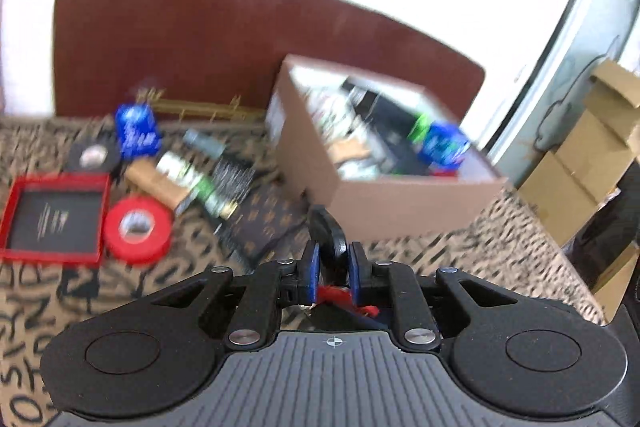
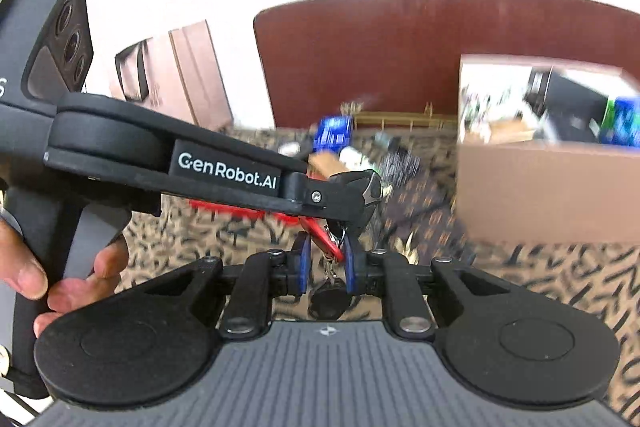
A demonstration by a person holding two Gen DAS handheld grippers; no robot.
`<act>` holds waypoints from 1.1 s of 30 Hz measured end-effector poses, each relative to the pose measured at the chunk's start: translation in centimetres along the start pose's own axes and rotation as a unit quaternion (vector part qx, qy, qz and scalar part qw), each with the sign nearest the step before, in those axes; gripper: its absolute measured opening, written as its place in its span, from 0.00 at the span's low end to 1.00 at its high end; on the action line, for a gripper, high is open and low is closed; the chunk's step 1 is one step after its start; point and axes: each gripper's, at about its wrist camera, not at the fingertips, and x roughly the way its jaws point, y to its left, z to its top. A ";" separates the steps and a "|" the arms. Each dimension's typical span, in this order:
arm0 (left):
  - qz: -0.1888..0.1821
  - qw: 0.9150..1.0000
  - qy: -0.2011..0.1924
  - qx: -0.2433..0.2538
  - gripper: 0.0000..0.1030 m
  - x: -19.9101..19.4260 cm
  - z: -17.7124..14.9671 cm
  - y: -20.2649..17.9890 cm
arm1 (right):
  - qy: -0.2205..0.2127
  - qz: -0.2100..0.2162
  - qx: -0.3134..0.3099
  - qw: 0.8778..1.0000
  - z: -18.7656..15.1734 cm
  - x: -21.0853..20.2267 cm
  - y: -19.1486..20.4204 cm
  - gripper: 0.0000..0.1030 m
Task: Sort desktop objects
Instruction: 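Carry the red key fob with both grippers and release it into the cardboard box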
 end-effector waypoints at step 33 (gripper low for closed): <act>-0.101 0.993 -0.033 0.052 0.10 15.1 14.2 -13.6 | -0.068 -0.119 -0.027 0.990 13.4 -3.5 -16.4 0.20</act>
